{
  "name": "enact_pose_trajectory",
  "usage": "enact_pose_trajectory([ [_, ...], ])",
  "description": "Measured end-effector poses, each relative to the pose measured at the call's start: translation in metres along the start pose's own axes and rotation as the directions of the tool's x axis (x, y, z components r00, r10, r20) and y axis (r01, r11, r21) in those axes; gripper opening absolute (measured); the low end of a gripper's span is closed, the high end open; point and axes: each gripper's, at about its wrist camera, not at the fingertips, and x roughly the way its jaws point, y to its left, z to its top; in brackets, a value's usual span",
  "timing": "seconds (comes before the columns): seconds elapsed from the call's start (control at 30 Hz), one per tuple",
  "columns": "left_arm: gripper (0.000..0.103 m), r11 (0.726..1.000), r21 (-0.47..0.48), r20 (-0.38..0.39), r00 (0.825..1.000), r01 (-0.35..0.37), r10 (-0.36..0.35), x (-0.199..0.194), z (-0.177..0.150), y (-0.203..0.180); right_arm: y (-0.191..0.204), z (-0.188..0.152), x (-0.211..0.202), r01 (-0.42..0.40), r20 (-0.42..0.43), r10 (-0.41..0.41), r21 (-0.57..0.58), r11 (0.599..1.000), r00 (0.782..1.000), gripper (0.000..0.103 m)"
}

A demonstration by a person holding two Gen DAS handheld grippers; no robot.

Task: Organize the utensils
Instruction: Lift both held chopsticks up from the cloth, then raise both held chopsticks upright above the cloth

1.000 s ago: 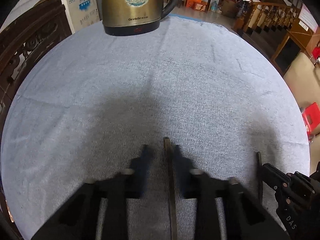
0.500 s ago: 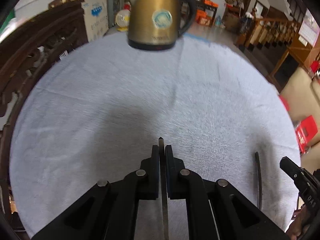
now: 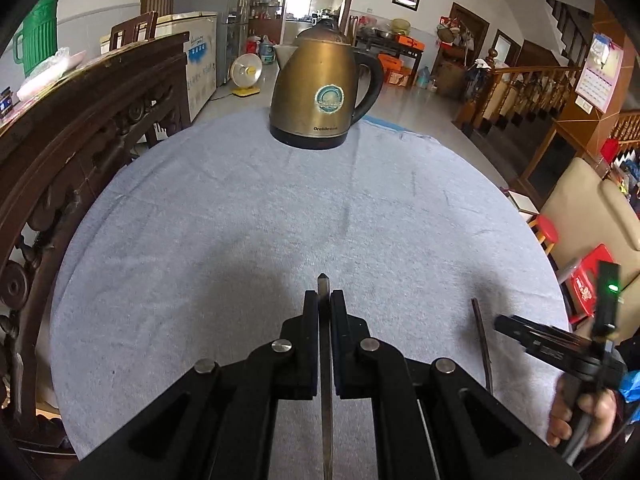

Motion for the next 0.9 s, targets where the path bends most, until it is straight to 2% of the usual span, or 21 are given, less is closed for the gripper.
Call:
enact_pose_trajectory([
  [0.07,0.005,1.000,-0.006,0.001,1.000,0.005,-0.005,-0.003,0.001,0.002,0.009,0.004,0.013,0.042,-0.037,-0.044,-0.041,0.998,0.998,0.044],
  [0.17,0.005,1.000,-0.008,0.020,1.000,0.017,-0.017,-0.014,0.002,0.006,0.020,0.011,0.034,0.099,-0.090,-0.107,-0.092,0.991,0.990,0.033],
  [0.23,0.005,1.000,-0.005,0.029,0.999,0.020,-0.020,-0.020,0.001,0.008,0.028,0.015,0.039,0.167,-0.077,-0.179,-0.137,0.976,0.981,0.019],
  [0.27,0.005,1.000,-0.006,0.033,0.999,0.024,-0.023,-0.023,0.000,0.009,0.030,0.016,0.040,0.187,-0.072,-0.200,-0.151,0.971,0.977,0.016],
  [0.3,0.005,1.000,-0.006,0.040,0.999,0.026,-0.026,-0.027,-0.001,0.010,0.033,0.016,0.041,0.203,-0.068,-0.217,-0.166,0.965,0.974,0.009],
  [0.43,0.005,0.999,-0.003,0.062,0.997,0.043,-0.042,-0.042,-0.006,0.011,0.028,0.013,0.034,0.196,-0.054,-0.207,-0.158,0.968,0.977,0.006],
  [0.57,0.005,0.999,0.012,0.104,0.994,0.044,-0.045,-0.068,-0.012,0.008,0.008,0.003,0.001,0.166,0.029,-0.164,-0.081,0.983,0.986,0.006],
  [0.7,0.005,0.999,0.007,0.144,0.989,0.041,-0.042,-0.092,-0.021,0.007,-0.003,-0.014,-0.046,0.128,0.143,-0.122,-0.035,0.991,0.982,0.006],
  [0.8,0.005,1.000,0.004,0.182,0.983,0.030,-0.030,-0.113,-0.031,0.006,-0.004,-0.027,-0.084,0.104,0.249,-0.098,-0.011,0.995,0.963,0.006],
  [0.9,0.005,1.000,0.005,0.219,0.975,0.022,-0.023,-0.135,-0.041,0.003,-0.001,-0.043,-0.125,0.085,0.363,-0.080,0.004,0.996,0.928,0.006],
])
